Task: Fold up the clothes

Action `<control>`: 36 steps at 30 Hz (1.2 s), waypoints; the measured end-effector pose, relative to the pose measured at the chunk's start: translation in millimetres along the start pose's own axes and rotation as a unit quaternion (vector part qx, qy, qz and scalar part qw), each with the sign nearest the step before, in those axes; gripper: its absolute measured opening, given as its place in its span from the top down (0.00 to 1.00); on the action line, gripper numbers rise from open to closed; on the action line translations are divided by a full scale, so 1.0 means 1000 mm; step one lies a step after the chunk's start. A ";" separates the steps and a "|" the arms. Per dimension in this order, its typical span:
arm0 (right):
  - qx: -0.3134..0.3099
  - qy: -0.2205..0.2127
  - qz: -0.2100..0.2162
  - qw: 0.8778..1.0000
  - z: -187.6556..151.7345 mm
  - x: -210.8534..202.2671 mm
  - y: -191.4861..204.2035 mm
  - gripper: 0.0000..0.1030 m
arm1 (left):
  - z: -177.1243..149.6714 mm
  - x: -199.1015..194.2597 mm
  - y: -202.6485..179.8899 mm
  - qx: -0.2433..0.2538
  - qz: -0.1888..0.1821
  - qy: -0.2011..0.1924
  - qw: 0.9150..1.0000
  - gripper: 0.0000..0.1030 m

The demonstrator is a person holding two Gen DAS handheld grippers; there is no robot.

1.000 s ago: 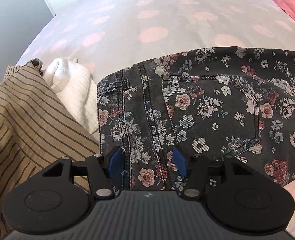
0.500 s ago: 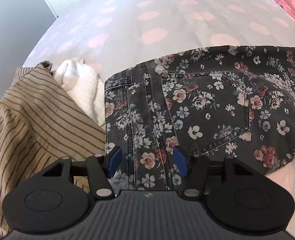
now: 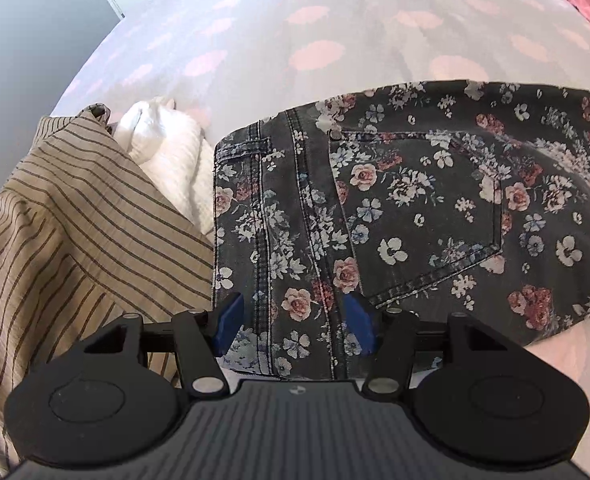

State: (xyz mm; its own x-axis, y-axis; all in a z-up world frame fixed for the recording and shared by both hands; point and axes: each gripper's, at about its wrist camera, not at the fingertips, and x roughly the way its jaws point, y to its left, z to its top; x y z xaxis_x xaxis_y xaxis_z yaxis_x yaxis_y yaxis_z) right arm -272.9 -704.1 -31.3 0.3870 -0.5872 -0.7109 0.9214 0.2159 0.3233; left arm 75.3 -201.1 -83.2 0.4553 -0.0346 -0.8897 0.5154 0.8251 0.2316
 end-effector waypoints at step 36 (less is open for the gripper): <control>-0.272 0.135 0.317 0.899 -0.417 -0.159 0.466 0.90 | -0.005 -0.017 0.076 -0.099 -0.176 -0.007 0.979 0.90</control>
State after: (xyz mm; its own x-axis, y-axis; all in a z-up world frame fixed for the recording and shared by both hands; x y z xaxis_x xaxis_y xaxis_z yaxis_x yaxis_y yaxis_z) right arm 109.8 -184.8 -28.6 0.7667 -0.0169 -0.6418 0.3661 0.8327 0.4154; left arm 103.6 -134.9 -52.2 0.2862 -0.3434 -0.8945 0.4917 0.8539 -0.1706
